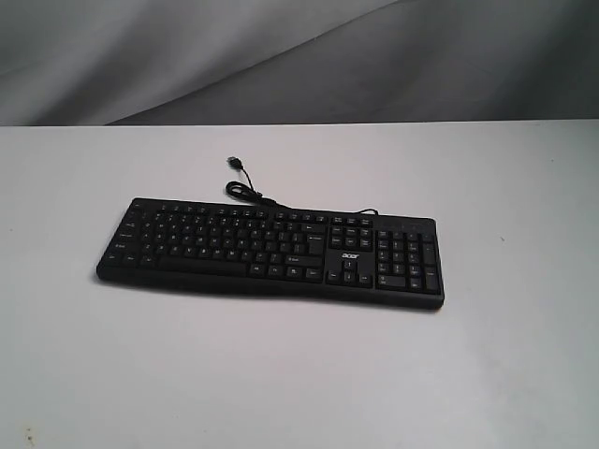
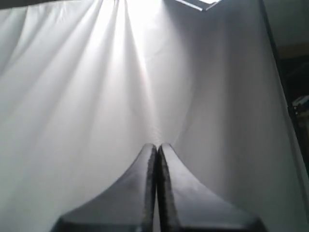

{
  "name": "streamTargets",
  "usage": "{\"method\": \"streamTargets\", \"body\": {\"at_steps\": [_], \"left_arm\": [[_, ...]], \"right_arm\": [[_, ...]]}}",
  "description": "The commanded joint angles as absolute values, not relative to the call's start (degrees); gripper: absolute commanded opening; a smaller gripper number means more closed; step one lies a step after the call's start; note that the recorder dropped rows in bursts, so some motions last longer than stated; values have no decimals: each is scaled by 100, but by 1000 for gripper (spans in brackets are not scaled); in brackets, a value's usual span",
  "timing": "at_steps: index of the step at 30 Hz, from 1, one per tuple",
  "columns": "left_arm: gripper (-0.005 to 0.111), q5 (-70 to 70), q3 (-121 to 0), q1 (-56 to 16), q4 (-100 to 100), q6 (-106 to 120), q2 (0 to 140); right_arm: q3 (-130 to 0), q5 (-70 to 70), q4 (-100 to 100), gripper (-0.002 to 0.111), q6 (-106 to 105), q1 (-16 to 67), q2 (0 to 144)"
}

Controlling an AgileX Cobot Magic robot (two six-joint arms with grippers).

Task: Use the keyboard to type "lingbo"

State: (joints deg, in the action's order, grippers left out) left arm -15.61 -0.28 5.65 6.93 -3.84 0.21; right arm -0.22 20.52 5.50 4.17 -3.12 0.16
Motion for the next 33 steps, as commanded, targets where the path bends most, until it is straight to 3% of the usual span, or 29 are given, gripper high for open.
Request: {"method": "streamTargets", "body": {"at_steps": [1, 3, 8, 17, 21, 28, 33], "left_arm": [[1, -1521, 0, 571, 671, -396, 0], [1, -1521, 0, 571, 671, -396, 0], [1, -1521, 0, 571, 671, -396, 0], [1, -1521, 0, 571, 671, -396, 0], [1, -1521, 0, 571, 671, -396, 0], [1, -1521, 0, 571, 671, -396, 0], [1, -1521, 0, 571, 671, -396, 0]], "right_arm": [[0, 3055, 558, 0, 1750, -335, 0], [0, 3474, 505, 0, 1943, -335, 0], [-748, 2600, 161, 0, 2590, -335, 252], [-3694, 1319, -2011, 0, 3327, -335, 3546], [-5348, -352, -2656, 0, 3414, -323, 5263], [-7813, -3740, -2087, 0, 1117, -323, 8066], [-8075, -4359, -200, 0, -1033, -285, 9384]]}}
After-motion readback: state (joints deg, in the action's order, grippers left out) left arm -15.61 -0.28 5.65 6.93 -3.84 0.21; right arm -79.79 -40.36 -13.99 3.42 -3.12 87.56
